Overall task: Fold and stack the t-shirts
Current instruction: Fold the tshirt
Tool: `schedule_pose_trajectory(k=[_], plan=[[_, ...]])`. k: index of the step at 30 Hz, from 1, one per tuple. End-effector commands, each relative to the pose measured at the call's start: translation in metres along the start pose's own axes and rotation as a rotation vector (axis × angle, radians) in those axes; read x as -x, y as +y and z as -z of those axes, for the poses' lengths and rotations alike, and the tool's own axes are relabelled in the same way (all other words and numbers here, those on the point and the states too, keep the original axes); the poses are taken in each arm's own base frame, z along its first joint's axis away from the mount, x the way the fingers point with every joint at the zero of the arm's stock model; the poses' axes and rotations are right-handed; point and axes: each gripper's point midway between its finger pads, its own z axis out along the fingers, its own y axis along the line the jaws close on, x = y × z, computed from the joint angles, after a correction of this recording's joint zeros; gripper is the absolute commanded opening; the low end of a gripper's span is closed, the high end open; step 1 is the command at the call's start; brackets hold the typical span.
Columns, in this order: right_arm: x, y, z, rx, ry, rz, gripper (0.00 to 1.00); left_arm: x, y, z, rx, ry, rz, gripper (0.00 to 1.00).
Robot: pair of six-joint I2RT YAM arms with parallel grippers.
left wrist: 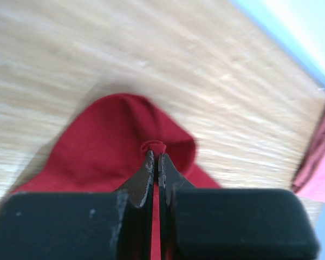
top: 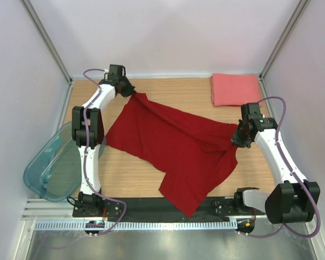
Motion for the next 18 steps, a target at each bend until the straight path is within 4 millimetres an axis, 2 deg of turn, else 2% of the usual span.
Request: schedule_pose_trajectory(k=[1,6,9,11,12,15,18], plan=[[0.029,0.007,0.018,0.014,-0.098,-0.034,0.01,0.045,-0.054,0.051,-0.121,-0.119,-0.033,0.00],[0.074,0.006,0.042,-0.016,-0.282,-0.093,0.01,0.059,-0.066,0.059,-0.141,-0.162,-0.030,0.00],[0.111,0.016,0.063,0.003,-0.386,-0.123,0.01,0.069,-0.076,0.063,-0.169,-0.186,-0.027,0.00],[0.126,0.020,0.070,0.002,-0.421,-0.129,0.01,0.075,-0.081,0.065,-0.180,-0.204,-0.030,0.00],[0.137,0.020,0.079,-0.001,-0.456,-0.141,0.01,0.081,-0.087,0.070,-0.191,-0.223,-0.035,0.00],[0.155,0.024,0.091,0.001,-0.504,-0.145,0.01,0.093,-0.093,0.079,-0.195,-0.267,-0.063,0.00],[0.171,0.029,0.101,0.008,-0.543,-0.130,0.01,0.107,-0.101,0.097,-0.203,-0.323,-0.102,0.00]])
